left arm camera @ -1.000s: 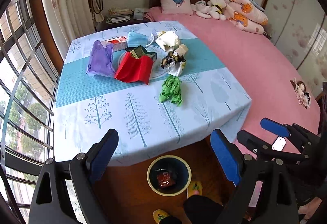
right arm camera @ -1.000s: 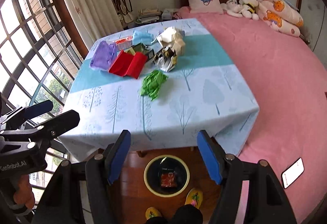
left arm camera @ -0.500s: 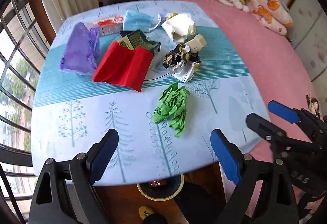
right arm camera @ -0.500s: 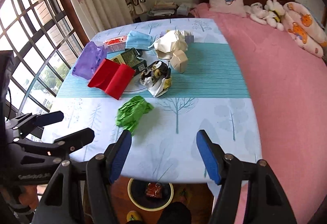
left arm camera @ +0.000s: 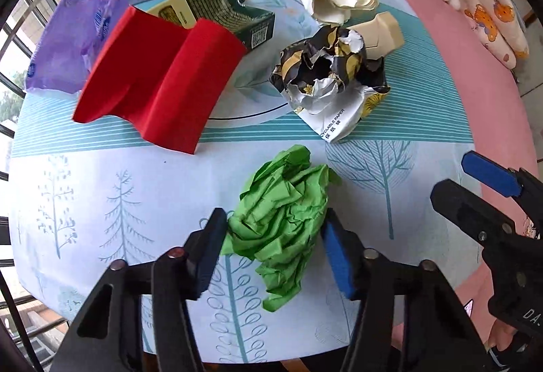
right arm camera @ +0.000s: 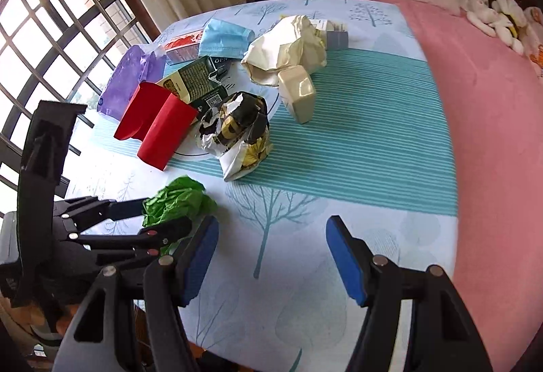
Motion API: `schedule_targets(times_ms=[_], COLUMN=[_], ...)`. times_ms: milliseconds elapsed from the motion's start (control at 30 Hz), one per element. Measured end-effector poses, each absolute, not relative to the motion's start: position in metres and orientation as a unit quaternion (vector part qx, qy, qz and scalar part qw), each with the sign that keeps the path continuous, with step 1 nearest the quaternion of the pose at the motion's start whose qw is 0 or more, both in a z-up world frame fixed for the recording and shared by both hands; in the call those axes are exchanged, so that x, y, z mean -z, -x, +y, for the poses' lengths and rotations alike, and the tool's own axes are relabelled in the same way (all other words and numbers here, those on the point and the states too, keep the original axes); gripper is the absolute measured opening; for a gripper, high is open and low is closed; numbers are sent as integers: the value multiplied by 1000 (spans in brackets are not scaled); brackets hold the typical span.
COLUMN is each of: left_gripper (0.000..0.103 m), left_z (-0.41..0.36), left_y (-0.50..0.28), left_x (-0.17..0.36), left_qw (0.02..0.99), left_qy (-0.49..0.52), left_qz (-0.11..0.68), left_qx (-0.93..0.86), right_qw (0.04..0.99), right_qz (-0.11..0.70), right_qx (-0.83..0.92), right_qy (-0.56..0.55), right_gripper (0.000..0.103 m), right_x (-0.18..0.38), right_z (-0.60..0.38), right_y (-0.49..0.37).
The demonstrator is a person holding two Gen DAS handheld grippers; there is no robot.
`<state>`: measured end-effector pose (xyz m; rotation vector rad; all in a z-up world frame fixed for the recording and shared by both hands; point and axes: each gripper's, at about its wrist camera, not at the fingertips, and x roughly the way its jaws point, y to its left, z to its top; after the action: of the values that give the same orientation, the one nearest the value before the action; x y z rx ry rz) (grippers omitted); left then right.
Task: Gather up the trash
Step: 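Grasp the green crumpled paper with the left tool while the right tool grasps the black-gold foil wrapper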
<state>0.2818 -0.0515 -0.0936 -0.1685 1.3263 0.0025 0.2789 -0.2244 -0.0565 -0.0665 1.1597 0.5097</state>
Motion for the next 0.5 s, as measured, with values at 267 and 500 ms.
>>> schedule_targets(times_ms=[267, 500], left_gripper=[35, 35], left_z=[-50, -41], left_y=[-282, -276], left_x=[90, 69], left_qw=[794, 806], left_qy=[75, 100], left_qz=[602, 581], left_qx=[-24, -42], right_qw=[795, 786], right_qz=[541, 548], right_qx=[-272, -284], right_qy=[36, 18], right_gripper=[66, 66], right_x=[64, 72], right_z=[-202, -184], right_y=[-310, -335])
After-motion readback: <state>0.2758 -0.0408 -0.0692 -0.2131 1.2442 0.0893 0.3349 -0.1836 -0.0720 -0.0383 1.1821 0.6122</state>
